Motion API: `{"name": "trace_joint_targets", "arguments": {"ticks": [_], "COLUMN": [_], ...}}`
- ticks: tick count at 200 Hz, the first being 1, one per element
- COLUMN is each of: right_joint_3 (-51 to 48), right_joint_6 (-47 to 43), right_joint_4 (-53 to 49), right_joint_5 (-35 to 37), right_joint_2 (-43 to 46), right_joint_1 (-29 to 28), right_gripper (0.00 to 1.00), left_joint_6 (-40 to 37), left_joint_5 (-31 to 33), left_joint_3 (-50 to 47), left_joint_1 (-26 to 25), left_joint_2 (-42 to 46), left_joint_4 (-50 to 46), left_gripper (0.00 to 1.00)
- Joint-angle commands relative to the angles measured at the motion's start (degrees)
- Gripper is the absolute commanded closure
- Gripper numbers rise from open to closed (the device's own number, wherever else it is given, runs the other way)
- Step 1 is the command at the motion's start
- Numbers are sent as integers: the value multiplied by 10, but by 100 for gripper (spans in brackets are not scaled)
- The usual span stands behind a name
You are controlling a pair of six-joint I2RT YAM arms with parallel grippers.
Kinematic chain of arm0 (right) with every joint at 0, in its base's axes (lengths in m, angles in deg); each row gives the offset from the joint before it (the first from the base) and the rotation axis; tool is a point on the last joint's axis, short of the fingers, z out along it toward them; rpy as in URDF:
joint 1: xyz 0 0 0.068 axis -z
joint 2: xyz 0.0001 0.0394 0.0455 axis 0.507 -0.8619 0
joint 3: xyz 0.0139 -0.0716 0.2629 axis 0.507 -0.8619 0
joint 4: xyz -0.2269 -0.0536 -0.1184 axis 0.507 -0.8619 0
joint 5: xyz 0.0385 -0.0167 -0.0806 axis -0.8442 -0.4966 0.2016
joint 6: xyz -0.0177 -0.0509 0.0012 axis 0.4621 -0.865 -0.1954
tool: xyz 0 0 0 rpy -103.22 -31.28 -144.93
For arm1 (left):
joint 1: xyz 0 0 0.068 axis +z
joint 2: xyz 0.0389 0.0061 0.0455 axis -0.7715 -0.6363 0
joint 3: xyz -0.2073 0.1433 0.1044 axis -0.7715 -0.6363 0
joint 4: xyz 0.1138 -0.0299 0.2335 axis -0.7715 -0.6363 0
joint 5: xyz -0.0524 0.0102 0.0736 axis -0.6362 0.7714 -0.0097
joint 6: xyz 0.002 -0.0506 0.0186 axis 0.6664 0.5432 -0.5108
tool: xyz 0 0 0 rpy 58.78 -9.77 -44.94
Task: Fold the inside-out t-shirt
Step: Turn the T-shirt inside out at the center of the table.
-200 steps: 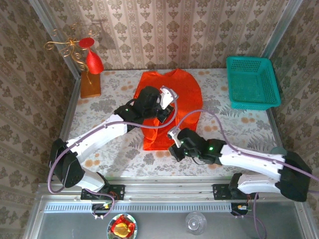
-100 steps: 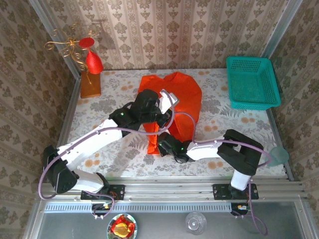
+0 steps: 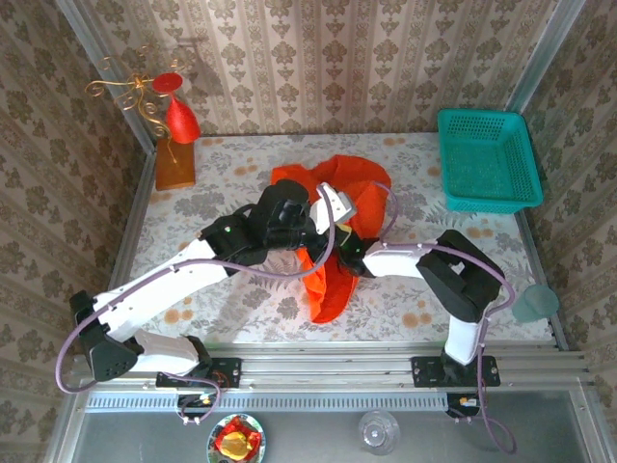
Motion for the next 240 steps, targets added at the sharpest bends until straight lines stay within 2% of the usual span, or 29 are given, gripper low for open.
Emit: {"name": "trace_joint_targets", "arguments": {"ticks": [1,11,32,58,77,90,109,138,152,167,175,194,208,232,240], "right_joint_3": [60,89,129,193,245,275,328,387,387,381,371,328,282,204,189], "right_joint_6": [3,-6,-33,-61,-80,-93,-119,-135,-137,-134,-133,-126,-118,-110,-110], "right_joint_4": [-48,-79,-118,-194,-257,-291,-353,-457,-493,-525,-534,-534,-514,-474,-476], "right_joint_5": [-33,-42,-44,-61,-83,-106,-149,-143,-138,-117,-116,-119,-133,-167,-167], "right_joint_2": [-37,-53,-75,-108,-142,-163,-198,-242,-249,-251,-249,-229,-195,-120,-100], "right_joint_1": [16,23,26,28,27,27,26,25,26,26,26,26,25,21,17], "right_gripper": [60,52,45,23,14,3,1,2,6,17,25,54,76,98,100], "left_joint_6": [21,26,35,39,42,45,49,49,43,43,44,69,89,111,110], "left_joint_5": [-93,-113,-136,-152,-159,-171,-183,-163,-129,-79,-53,14,42,59,69], "left_joint_3": [22,22,27,35,39,39,36,25,18,7,0,-18,-31,-67,-80], "left_joint_1": [-12,-13,-19,-26,-30,-31,-32,-32,-30,-22,-13,20,52,109,124], "left_joint_2": [25,30,42,57,67,73,81,101,113,126,131,141,143,145,144], "left_joint_4": [20,29,31,31,30,34,37,34,26,13,7,-9,-22,-22,-20], "left_gripper": [100,100,100,100,100,100,100,100,100,100,100,100,100,100,100]}}
